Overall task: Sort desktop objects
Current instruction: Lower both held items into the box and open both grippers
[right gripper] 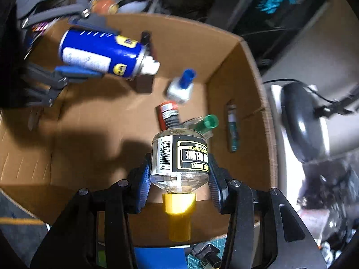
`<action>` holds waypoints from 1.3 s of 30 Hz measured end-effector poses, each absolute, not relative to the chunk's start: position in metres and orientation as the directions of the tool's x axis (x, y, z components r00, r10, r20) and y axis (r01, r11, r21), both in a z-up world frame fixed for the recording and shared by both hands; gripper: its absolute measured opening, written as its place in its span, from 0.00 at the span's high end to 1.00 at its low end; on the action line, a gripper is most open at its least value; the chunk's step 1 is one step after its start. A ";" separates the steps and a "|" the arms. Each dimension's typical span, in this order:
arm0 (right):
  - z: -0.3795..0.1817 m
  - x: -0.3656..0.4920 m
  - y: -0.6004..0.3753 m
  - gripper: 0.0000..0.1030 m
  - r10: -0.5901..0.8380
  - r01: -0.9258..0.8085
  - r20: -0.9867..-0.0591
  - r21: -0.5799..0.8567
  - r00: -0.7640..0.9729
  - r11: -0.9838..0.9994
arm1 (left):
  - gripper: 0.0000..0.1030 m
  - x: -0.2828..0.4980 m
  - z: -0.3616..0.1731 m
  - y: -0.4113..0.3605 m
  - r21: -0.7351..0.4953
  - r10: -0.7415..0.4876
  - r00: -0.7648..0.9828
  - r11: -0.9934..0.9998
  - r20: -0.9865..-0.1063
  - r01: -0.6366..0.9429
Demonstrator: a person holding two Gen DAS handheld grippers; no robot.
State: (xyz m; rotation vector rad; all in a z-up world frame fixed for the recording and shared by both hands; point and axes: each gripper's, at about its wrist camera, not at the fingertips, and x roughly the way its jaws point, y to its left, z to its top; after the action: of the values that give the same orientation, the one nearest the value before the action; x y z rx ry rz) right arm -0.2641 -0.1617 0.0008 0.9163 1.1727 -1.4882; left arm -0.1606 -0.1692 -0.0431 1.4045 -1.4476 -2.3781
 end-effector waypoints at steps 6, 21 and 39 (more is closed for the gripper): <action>-0.013 -0.269 -0.166 0.58 -0.156 0.981 -0.970 -0.194 -0.187 0.032 | 0.56 -0.160 -0.061 -0.164 0.715 -0.426 -0.577 -0.479 -0.697 -0.510; -0.057 -0.301 -0.210 0.58 0.091 0.999 -0.996 0.027 0.025 0.027 | 0.56 -0.202 -0.067 -0.189 0.454 -0.347 -0.296 -0.741 -0.890 -0.495; -0.090 -0.329 -0.207 0.58 0.280 0.975 -0.950 0.076 0.135 -0.211 | 0.56 -0.226 -0.099 -0.198 0.386 -0.367 -0.136 -0.788 -0.920 -0.479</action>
State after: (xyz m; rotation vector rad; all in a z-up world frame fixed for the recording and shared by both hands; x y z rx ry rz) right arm -0.3290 -0.2072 -0.0903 1.6275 1.2399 -1.1162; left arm -0.2262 -0.1983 -0.0991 2.1159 -1.0410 -2.1979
